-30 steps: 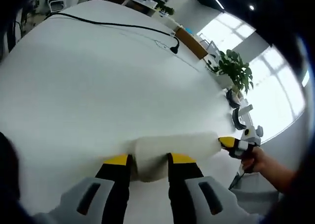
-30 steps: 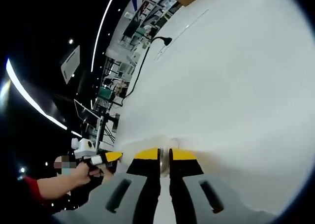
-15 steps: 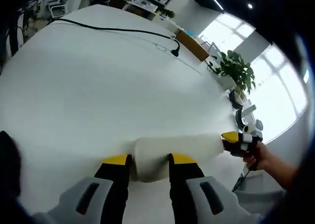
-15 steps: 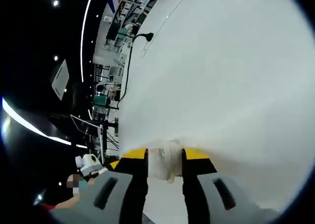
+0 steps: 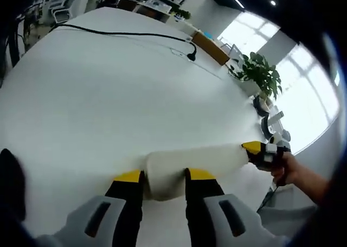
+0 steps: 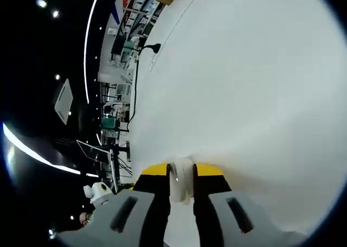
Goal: Arrange the utensils inside the cutlery case until each visible utensil rests in its matching compartment.
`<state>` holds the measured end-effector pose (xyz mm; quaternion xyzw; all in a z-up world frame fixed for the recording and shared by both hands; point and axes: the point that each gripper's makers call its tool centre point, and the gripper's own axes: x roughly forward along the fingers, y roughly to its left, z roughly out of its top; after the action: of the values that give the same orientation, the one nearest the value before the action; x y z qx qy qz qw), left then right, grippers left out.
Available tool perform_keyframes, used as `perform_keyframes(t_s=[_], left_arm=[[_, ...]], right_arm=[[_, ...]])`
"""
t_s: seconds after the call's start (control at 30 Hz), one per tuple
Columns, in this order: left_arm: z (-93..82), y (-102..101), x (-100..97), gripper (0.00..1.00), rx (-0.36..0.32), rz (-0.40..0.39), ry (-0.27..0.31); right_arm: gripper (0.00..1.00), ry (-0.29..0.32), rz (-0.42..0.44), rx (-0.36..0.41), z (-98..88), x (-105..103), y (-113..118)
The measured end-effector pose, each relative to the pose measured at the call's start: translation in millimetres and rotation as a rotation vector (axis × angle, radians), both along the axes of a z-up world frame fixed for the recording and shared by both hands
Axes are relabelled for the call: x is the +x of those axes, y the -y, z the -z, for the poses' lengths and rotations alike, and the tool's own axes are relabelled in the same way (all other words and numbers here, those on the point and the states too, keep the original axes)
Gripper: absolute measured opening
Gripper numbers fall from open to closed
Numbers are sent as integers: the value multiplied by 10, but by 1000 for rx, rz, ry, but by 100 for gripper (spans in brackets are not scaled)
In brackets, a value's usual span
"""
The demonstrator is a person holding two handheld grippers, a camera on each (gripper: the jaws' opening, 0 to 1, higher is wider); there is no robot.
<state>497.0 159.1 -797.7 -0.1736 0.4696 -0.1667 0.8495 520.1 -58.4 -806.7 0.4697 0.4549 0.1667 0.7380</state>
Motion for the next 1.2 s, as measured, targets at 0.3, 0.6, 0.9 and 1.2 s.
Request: perform_keyframes(t_s=[0.3, 0.6, 0.9, 1.2], left_arm=[[-26, -13, 25, 31, 13, -9, 22], [-11, -26, 20, 31, -17, -41, 18], [-9, -8, 9, 29, 11, -26, 23], [-10, -14, 7, 29, 25, -47, 21]], right_arm=[[9, 109, -60, -55, -83, -94, -5], [10, 128, -68, -100, -121, -441, -132], [4, 203, -25, -82, -172, -389, -136], [3, 210, 45, -62, -189, -326, -83]])
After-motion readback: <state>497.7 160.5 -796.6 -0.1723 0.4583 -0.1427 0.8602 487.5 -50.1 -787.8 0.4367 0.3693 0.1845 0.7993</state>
